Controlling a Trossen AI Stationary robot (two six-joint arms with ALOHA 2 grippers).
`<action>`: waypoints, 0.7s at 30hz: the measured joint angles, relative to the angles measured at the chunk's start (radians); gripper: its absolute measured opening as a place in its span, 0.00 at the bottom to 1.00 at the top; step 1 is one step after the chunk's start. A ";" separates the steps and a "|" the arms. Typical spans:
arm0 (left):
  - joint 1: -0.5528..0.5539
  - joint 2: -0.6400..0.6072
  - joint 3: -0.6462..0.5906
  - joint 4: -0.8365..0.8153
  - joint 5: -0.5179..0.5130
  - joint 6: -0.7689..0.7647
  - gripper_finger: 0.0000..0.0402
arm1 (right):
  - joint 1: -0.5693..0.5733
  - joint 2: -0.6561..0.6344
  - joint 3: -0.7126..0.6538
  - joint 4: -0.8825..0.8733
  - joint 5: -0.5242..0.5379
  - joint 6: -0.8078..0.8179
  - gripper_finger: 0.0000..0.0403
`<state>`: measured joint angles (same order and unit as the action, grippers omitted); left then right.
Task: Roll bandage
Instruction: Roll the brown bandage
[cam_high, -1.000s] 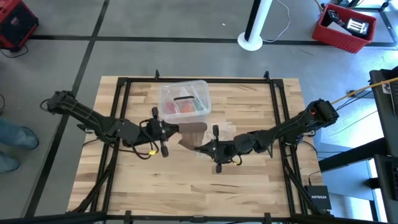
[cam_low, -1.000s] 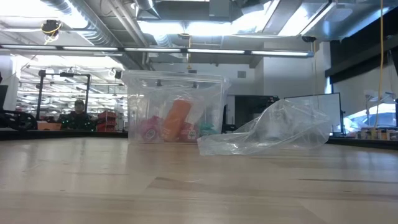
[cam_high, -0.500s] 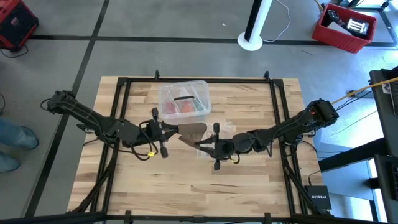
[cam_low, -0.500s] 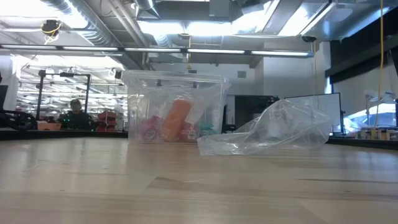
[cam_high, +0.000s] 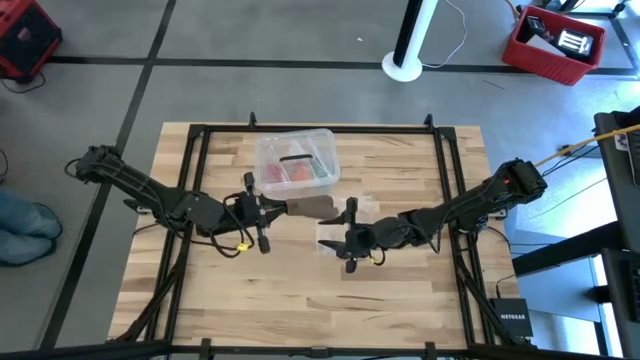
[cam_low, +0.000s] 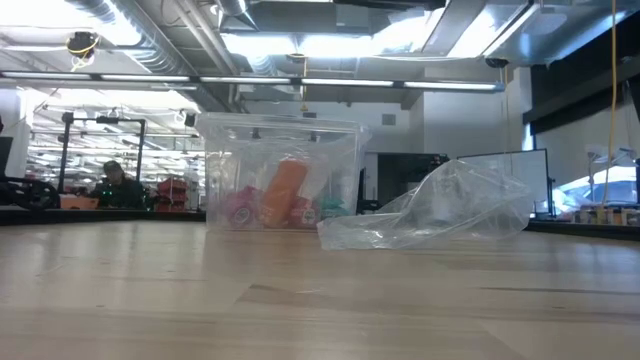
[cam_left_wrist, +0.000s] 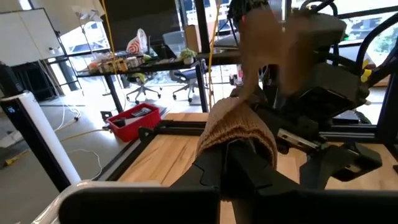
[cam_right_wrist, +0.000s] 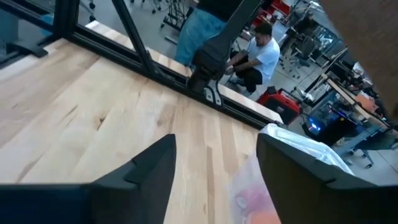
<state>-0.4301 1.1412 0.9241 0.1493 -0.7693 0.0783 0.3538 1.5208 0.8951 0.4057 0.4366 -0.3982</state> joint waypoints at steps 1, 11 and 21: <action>-0.001 0.000 0.000 0.000 0.000 0.003 0.00 | 0.000 0.000 0.000 -0.001 0.000 -0.003 0.57; -0.029 -0.037 0.000 0.029 -0.001 0.133 0.00 | 0.049 -0.135 0.000 -0.114 0.122 -0.090 0.58; -0.036 -0.027 0.000 0.129 0.066 0.302 0.00 | -0.051 -0.227 0.002 -0.112 -0.070 0.147 0.58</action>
<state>-0.4658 1.1145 0.9237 0.2780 -0.7033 0.3799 0.3032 1.2937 0.8970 0.2936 0.3667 -0.2507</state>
